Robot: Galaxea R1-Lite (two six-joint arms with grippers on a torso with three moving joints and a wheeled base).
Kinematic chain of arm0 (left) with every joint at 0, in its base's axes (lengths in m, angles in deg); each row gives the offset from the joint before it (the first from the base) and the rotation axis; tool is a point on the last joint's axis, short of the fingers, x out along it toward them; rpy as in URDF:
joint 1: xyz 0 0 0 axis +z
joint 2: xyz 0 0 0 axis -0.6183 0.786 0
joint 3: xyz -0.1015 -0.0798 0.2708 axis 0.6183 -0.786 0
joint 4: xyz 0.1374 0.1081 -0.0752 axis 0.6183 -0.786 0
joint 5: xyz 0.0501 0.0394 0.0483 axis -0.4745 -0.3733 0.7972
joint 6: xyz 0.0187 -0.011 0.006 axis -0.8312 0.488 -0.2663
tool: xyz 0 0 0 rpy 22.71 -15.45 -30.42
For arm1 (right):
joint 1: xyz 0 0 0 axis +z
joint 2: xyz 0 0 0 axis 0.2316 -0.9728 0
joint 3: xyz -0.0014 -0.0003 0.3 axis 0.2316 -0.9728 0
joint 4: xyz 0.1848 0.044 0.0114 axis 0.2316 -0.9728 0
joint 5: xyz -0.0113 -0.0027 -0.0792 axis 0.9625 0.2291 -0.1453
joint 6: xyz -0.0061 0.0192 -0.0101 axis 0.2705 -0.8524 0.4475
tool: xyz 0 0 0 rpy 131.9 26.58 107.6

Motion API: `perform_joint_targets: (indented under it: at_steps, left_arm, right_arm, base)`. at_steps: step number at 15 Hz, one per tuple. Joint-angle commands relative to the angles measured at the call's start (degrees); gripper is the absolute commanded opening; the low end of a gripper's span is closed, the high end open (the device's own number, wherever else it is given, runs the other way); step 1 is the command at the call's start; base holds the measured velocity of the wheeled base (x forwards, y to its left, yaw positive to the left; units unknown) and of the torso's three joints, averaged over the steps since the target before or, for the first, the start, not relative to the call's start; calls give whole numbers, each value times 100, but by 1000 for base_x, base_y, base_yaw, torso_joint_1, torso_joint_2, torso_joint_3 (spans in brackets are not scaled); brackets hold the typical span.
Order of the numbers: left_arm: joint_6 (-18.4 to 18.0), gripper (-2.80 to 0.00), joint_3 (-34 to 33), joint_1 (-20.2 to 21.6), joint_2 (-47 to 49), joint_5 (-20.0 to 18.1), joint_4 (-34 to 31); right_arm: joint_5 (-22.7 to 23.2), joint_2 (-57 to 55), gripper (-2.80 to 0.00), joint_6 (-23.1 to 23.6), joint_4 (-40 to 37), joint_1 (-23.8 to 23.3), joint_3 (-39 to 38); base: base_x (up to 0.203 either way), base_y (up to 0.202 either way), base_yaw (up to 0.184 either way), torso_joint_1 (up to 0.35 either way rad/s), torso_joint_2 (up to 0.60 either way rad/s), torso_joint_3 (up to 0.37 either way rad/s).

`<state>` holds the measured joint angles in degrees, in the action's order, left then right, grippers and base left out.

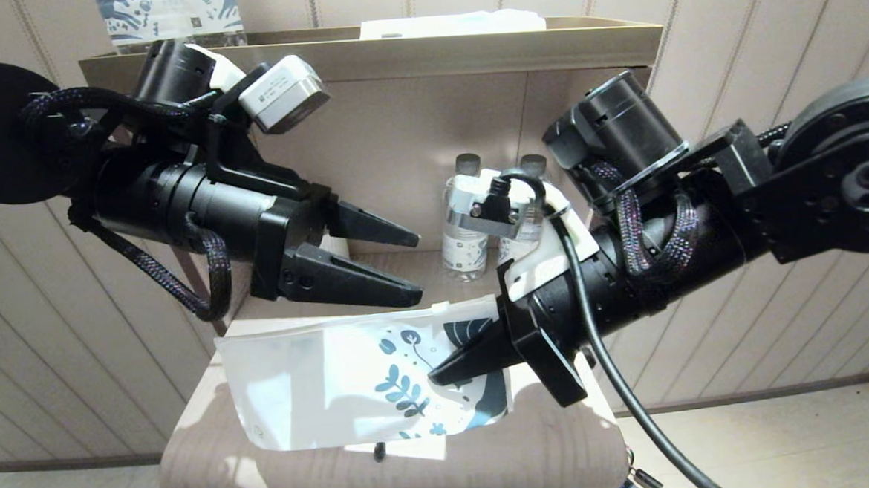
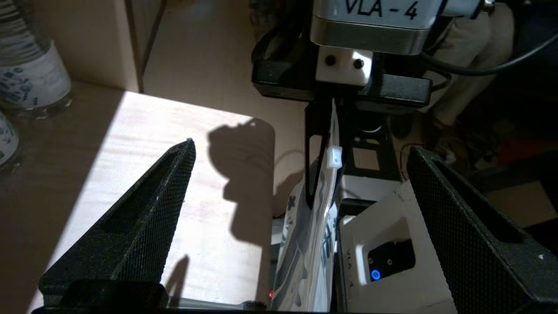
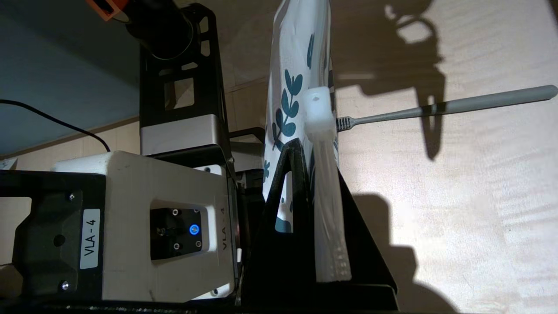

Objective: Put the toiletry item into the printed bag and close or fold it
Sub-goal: Open the storage bag

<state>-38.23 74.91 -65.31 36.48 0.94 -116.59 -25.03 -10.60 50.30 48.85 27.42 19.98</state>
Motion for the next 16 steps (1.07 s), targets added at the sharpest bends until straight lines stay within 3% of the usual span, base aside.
perform_joint_targets:
  at_steps: [1,4,12,16]
  left_arm:
    - [-190,0,-117,1,-9,-62,-85]
    - [-516,0,-224,-3,12,-114,-265]
    - [-490,0,-48,-12,114,-128,-314]
    - [-506,0,-83,-12,114,-137,-305]
  right_arm:
    - [24,-13,-280,10,-13,-14,-3]
    - [32,-22,-280,9,-13,-47,-12]
    - [226,-101,-280,-19,43,-109,-4]
    - [271,-154,-280,-273,392,-91,-3]
  base:
    - [0,0,0,0,0,0]
    - [0,0,0,0,0,0]
    - [0,0,0,0,0,0]
    - [0,0,0,0,0,0]
